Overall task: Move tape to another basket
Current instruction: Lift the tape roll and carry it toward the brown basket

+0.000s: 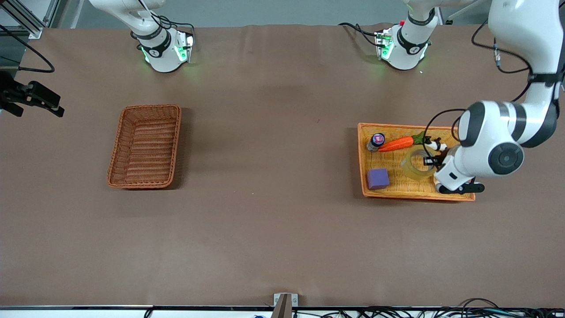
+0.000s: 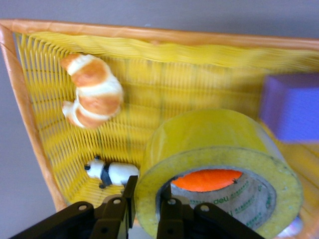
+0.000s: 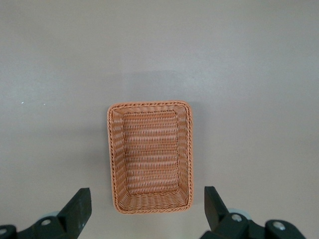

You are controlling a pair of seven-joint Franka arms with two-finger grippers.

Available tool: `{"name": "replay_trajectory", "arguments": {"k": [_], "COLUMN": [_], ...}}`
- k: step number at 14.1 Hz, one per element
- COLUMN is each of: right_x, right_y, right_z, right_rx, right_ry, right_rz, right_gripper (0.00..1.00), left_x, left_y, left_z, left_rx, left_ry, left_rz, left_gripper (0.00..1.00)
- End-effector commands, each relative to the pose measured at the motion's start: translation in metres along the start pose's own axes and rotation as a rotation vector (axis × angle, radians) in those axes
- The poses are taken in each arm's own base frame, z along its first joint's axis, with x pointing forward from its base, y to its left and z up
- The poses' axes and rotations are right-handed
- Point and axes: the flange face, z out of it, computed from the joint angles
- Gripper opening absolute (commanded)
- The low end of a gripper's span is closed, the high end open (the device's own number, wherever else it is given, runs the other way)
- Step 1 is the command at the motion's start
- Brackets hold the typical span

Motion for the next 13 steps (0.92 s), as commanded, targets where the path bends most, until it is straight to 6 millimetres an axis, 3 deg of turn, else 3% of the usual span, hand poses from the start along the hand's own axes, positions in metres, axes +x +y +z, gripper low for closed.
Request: {"name": "replay_trajectory", "arguments": {"k": [1, 3, 6, 8, 10, 13], "right_x": [-0.006, -0.004, -0.003, -0.001, 0.001, 0.003], "right_y": [-0.001, 0.000, 0.001, 0.005, 0.007, 0.007], "right_z": [-0.002, 0.000, 0.001, 0.004, 0.006, 0.006], "right_rx": [0.016, 0.016, 0.015, 0.015, 0.015, 0.014], "right_ry": [0.000, 0.005, 0.006, 0.003, 0.006, 0.018], "right_rz": [0.012, 0.016, 0.017, 0.025, 0.028, 0.029], "right_gripper": [1.00, 1.00, 1.00, 1.00, 1.00, 1.00], "left_x": [-0.018, -0.035, -0.062, -0.063, -0.062, -0.050], "left_y": [0.067, 0.127, 0.218, 0.280, 0.346, 0.418], "left_z": [-0.045, -0.065, -0.051, -0.049, -0.028, 0.015], "left_rx": [0.009, 0.000, -0.020, -0.090, -0.131, -0.140], "left_ry": [0.008, 0.028, 0.006, -0.012, -0.055, -0.045], "left_rz": [0.108, 0.156, 0.205, 0.211, 0.188, 0.147], "left_gripper": [0.02, 0.02, 0.00, 0.00, 0.00, 0.00]}}
